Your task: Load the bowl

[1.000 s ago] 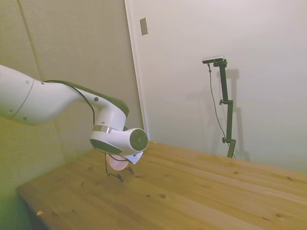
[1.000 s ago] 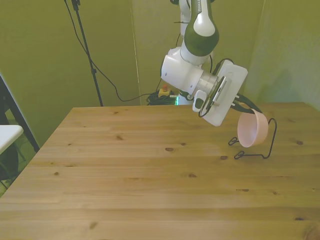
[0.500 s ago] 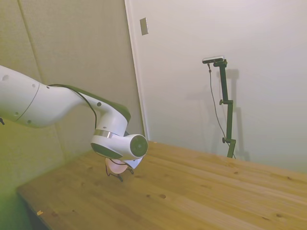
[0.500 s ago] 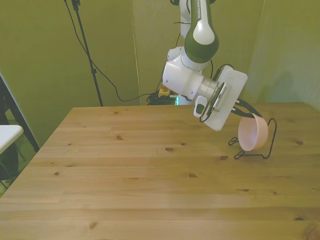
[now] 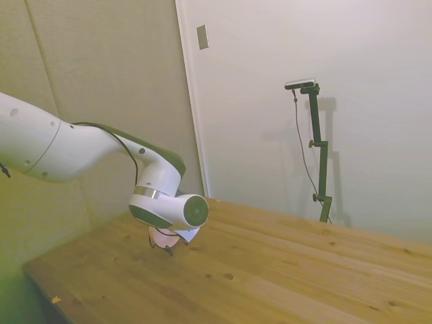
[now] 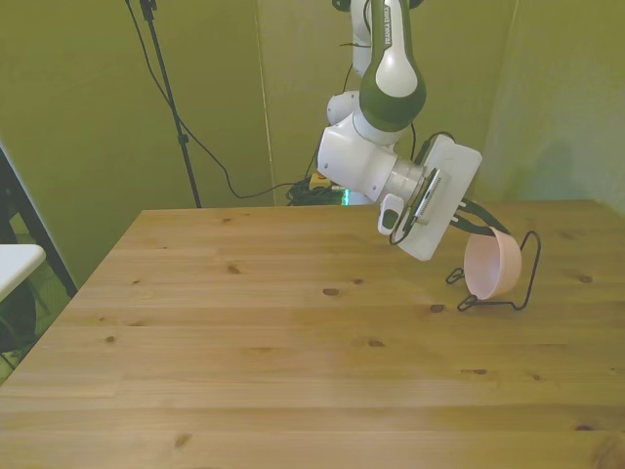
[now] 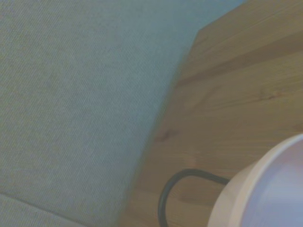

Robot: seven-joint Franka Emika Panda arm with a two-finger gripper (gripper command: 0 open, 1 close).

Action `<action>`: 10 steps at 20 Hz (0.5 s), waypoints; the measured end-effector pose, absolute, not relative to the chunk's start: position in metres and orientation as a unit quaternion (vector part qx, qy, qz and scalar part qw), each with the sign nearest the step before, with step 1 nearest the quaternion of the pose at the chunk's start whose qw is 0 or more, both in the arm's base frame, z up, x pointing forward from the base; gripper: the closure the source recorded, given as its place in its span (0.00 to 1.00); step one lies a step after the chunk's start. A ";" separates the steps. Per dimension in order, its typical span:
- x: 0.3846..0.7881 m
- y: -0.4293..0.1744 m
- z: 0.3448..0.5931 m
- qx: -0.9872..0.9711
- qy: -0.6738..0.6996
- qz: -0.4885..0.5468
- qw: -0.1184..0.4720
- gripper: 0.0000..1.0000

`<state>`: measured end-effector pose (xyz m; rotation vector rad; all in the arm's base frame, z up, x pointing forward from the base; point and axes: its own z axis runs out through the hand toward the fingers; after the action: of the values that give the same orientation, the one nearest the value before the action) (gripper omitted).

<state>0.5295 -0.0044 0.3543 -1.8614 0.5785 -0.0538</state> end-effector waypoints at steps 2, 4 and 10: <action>0.529 -0.005 0.354 -0.790 0.246 -0.023 0.561 0.00; 0.529 -0.006 0.354 -0.790 0.247 -0.023 0.561 0.00; 0.528 -0.008 0.353 -0.788 0.248 -0.022 0.563 0.00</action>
<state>0.5285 -0.0078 0.3530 -1.8559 0.5844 -0.0523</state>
